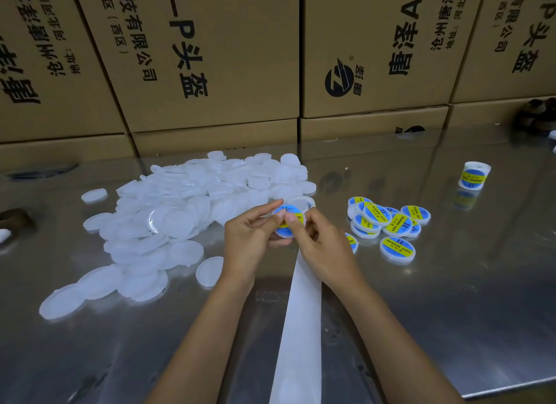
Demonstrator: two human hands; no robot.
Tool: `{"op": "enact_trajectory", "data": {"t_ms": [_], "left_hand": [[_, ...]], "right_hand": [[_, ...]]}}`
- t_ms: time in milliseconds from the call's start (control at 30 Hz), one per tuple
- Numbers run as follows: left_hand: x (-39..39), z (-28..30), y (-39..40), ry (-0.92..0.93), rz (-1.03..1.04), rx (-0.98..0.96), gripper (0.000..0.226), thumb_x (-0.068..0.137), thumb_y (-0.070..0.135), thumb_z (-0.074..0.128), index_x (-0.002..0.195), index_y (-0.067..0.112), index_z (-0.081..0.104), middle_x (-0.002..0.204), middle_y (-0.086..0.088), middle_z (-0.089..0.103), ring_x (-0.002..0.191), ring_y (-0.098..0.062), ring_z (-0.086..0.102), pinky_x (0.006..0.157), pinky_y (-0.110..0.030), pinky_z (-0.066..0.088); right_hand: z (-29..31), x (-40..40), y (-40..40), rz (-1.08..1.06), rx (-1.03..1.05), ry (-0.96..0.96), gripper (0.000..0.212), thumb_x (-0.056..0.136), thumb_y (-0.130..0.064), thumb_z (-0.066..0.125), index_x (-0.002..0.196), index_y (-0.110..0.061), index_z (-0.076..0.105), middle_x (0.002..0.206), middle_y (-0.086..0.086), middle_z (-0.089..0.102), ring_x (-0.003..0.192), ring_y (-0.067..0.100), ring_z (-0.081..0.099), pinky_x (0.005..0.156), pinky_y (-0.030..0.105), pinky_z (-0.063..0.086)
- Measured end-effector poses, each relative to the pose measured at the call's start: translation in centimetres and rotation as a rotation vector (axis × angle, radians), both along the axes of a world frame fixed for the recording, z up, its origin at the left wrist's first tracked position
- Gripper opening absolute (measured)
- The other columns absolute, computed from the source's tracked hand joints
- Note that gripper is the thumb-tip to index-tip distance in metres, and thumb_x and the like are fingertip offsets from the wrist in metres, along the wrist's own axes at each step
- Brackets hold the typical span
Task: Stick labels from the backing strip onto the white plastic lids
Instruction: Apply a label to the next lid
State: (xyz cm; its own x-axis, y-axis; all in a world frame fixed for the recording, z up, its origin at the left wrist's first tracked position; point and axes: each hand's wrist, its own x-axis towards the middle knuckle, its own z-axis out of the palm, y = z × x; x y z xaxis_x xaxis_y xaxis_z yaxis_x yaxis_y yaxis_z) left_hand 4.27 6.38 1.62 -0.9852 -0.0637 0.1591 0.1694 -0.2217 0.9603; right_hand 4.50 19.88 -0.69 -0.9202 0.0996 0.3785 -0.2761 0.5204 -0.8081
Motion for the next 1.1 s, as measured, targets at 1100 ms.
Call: {"op": "enact_trajectory", "data": {"t_ms": [1100], "left_hand": [[-0.17,-0.44,-0.29,-0.041,0.004,-0.062,0.010,0.090,0.015,0.074,0.100,0.013,0.075,0.092,-0.004,0.078,0.086,-0.021,0.076,0.060,-0.030,0.061]], "right_hand": [[-0.15,0.20,-0.53,0.082,-0.161,-0.023,0.039,0.107,-0.030,0.038,0.101,-0.007,0.070,0.085,0.005,0.071,0.086,0.022,0.066,0.079,0.038,0.051]]}}
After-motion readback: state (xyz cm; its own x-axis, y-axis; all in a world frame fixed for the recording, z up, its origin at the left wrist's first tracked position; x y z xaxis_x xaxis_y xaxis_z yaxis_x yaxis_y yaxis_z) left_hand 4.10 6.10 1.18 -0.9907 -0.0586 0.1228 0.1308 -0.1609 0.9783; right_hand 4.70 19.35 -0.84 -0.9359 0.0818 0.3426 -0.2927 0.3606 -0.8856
